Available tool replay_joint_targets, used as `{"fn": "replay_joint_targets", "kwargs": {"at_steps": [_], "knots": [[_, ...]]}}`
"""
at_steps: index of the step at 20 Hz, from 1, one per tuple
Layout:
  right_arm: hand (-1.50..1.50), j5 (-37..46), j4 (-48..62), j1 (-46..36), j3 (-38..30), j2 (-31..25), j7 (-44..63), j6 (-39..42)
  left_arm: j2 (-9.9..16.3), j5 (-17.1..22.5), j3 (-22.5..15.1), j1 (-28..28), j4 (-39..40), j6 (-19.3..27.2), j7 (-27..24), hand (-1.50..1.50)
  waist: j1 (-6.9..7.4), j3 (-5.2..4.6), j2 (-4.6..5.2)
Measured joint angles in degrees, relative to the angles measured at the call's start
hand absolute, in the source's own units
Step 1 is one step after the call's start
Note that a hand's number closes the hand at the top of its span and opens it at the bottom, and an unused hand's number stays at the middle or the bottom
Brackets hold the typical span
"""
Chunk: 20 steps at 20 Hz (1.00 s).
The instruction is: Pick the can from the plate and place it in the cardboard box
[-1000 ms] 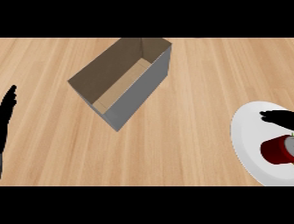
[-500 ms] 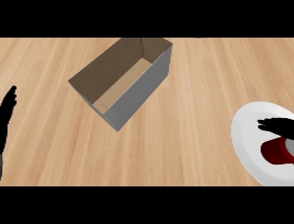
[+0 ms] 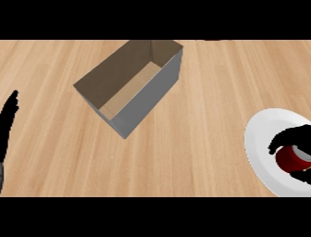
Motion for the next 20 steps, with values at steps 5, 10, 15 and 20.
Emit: {"fn": "replay_joint_targets", "kwargs": {"at_steps": [5, 10, 15, 20], "knots": [[1.5, 2.75, 2.76, -1.18, -2.54, 2.59, -2.5, -5.6, -0.87, -0.97, 0.42, 0.47, 0.54, -0.02, -0.97, 0.0, -0.01, 0.08, 0.06], [1.5, 3.4, 1.79, -2.98, -6.13, 4.79, -0.79, -9.4, -0.94, -1.36, 0.69, 0.52, -1.13, -0.5, 0.53, 0.0, -0.03, 0.25, 0.13], [1.5, 7.19, 0.36, -6.81, -6.36, 12.84, 14.92, -11.86, -1.3, -1.74, 0.66, 0.94, -1.66, -0.5, 0.22, 0.0, 0.28, 0.25, 0.16], [1.5, 11.55, -2.41, -12.81, -6.37, 19.06, 28.53, -13.49, -1.59, -1.87, 0.92, 0.96, -1.36, -0.69, -0.25, 0.0, 0.31, 0.27, 0.17]]}}
